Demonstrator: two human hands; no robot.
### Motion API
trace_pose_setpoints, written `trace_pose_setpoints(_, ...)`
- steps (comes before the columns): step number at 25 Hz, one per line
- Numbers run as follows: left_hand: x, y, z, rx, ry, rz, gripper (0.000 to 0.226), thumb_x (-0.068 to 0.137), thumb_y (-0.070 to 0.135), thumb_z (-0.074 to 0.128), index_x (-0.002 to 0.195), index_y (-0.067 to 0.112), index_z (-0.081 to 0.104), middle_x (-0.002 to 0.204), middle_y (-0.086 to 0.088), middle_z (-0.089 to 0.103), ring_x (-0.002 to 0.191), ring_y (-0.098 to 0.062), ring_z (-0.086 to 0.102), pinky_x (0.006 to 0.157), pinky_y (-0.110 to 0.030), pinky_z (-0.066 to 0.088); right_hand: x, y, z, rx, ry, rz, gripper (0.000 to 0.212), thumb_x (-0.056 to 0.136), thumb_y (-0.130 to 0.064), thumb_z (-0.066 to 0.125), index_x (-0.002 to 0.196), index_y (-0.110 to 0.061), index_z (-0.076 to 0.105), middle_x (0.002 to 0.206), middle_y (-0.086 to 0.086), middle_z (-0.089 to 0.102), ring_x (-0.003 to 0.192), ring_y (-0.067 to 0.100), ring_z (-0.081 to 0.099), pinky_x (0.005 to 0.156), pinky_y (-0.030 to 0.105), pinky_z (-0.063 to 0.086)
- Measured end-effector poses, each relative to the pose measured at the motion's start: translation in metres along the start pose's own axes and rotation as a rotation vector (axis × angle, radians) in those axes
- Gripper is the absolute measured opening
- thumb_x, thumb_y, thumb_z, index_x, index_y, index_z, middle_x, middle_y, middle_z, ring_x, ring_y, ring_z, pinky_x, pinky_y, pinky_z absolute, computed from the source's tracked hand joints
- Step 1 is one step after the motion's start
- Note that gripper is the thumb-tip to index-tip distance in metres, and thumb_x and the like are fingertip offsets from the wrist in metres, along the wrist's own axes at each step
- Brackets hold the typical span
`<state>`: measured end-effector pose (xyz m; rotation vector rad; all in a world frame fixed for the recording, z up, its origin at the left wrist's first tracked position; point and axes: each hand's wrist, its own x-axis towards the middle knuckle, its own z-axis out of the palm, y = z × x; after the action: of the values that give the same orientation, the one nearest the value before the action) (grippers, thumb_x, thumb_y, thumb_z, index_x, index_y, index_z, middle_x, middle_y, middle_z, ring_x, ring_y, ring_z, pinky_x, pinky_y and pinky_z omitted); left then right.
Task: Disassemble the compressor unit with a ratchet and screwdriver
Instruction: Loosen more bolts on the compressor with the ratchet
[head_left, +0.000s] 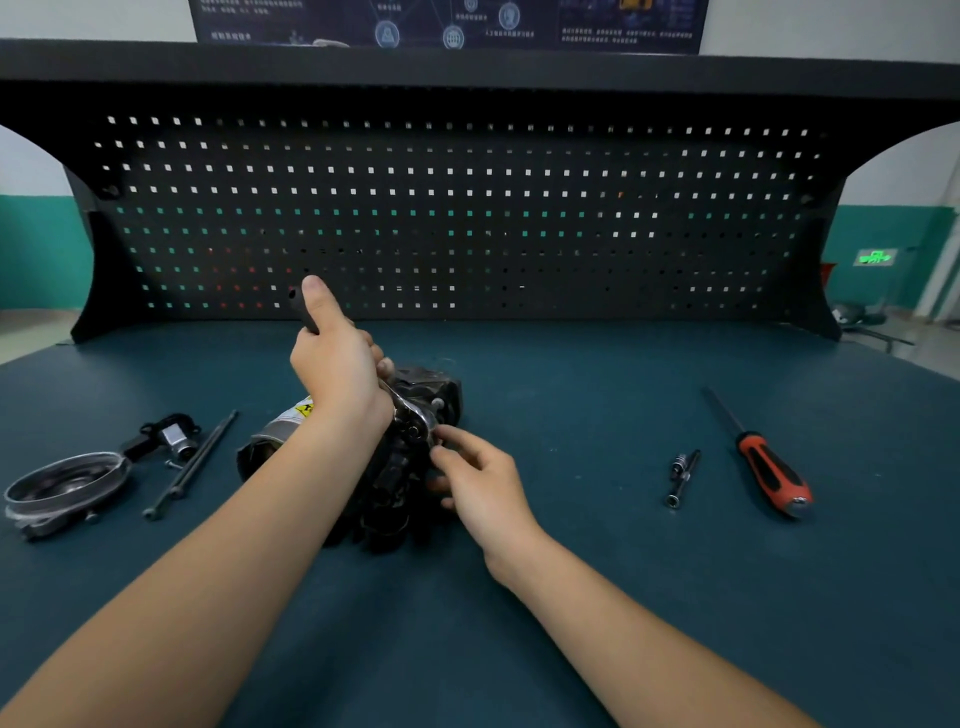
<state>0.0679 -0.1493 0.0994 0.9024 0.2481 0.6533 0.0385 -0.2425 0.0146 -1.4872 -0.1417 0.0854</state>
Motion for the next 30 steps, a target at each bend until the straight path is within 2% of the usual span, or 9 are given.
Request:
trace_pose_setpoints(7,0.008,-0.004,0.002,-0.010,0.081,0.005,0.043,0.096,0.049,0.042,0.072,0.015,0.034,0.036,0.011,0.024,0.032,-0.007,0.021,0.038,-0.019,0.025,0.005,0.004,-0.001,0.031,0.016,0.003,0.027,0.091,-0.011,0.052,0.107,-0.031,0.061,0.072,-0.009,0.056,0.053,-0.002,0.050,0.049,0.008,0.040)
trace_pose_setpoints(10,0.008,-0.003,0.005,-0.010,0.062,0.008,0.044,0.096,0.050,0.041,0.070,0.015,0.033,0.034,0.013,0.024,0.032,-0.007,0.020,0.038,-0.020,0.024,0.008,0.005,-0.001,0.011,0.032,-0.012,0.031,0.090,-0.012,0.053,0.116,-0.025,0.063,0.080,-0.012,0.060,0.062,-0.003,0.053,0.054,0.006,0.041)
trace_pose_setpoints(13,0.004,-0.004,0.012,0.120,-0.117,0.154,0.044,0.096,0.049,0.041,0.067,0.017,0.032,0.035,0.015,0.026,0.031,-0.006,0.022,0.035,-0.016,0.023,0.009,0.007,-0.003,-0.005,0.038,-0.068,0.033,0.089,-0.010,0.055,0.119,-0.019,0.064,0.095,-0.019,0.060,0.073,-0.020,0.051,0.060,-0.005,0.037)
trace_pose_setpoints(16,-0.004,-0.013,0.020,0.257,-0.294,0.329,0.043,0.096,0.044,0.044,0.064,0.017,0.033,0.036,0.015,0.030,0.033,-0.003,0.026,0.036,-0.016,0.024,0.011,0.009,-0.005,-0.003,0.023,-0.068,0.032,0.089,-0.011,0.055,0.118,-0.020,0.064,0.092,-0.025,0.058,0.073,-0.023,0.048,0.057,-0.008,0.034)
trace_pose_setpoints(22,0.005,-0.016,0.024,0.206,-0.092,0.319,0.046,0.094,0.047,0.046,0.060,0.017,0.036,0.046,0.007,0.036,0.046,-0.015,0.034,0.051,-0.028,0.032,0.020,0.005,-0.007,0.038,0.064,-0.055,0.022,0.089,-0.009,0.054,0.087,-0.024,0.069,0.082,-0.015,0.066,0.080,-0.001,0.060,0.057,0.000,0.041)
trace_pose_setpoints(24,-0.005,-0.029,0.026,0.457,-0.292,0.553,0.046,0.091,0.046,0.050,0.058,0.017,0.038,0.052,0.003,0.039,0.057,-0.018,0.036,0.057,-0.031,0.030,0.021,0.009,-0.006,-0.010,0.078,-0.068,0.020,0.089,-0.006,0.052,0.092,-0.016,0.069,0.083,-0.009,0.066,0.079,0.003,0.060,0.062,0.005,0.044)
trace_pose_setpoints(27,-0.033,-0.062,0.020,1.229,-0.900,0.950,0.047,0.083,0.053,0.058,0.069,0.012,0.044,0.056,-0.007,0.048,0.060,-0.032,0.052,0.055,-0.034,0.024,0.018,0.019,-0.013,-0.102,0.029,-0.062,0.018,0.091,-0.002,0.049,0.090,-0.019,0.056,0.083,-0.010,0.056,0.073,0.001,0.053,0.056,0.006,0.042)
trace_pose_setpoints(28,-0.036,-0.067,0.019,1.344,-1.002,0.972,0.046,0.085,0.054,0.058,0.071,0.013,0.041,0.057,-0.008,0.049,0.064,-0.037,0.055,0.055,-0.034,0.023,0.017,0.021,-0.015,-0.107,0.003,-0.058,0.019,0.091,-0.002,0.050,0.088,-0.021,0.053,0.081,-0.011,0.053,0.072,0.001,0.051,0.053,0.003,0.040)
trace_pose_setpoints(30,-0.032,-0.065,0.021,1.291,-0.950,0.954,0.043,0.086,0.050,0.058,0.069,0.017,0.036,0.056,-0.006,0.047,0.063,-0.038,0.054,0.055,-0.033,0.022,0.019,0.024,-0.018,-0.125,-0.012,-0.063,0.024,0.090,-0.003,0.050,0.078,-0.024,0.053,0.076,-0.011,0.055,0.069,0.004,0.049,0.050,0.007,0.038)
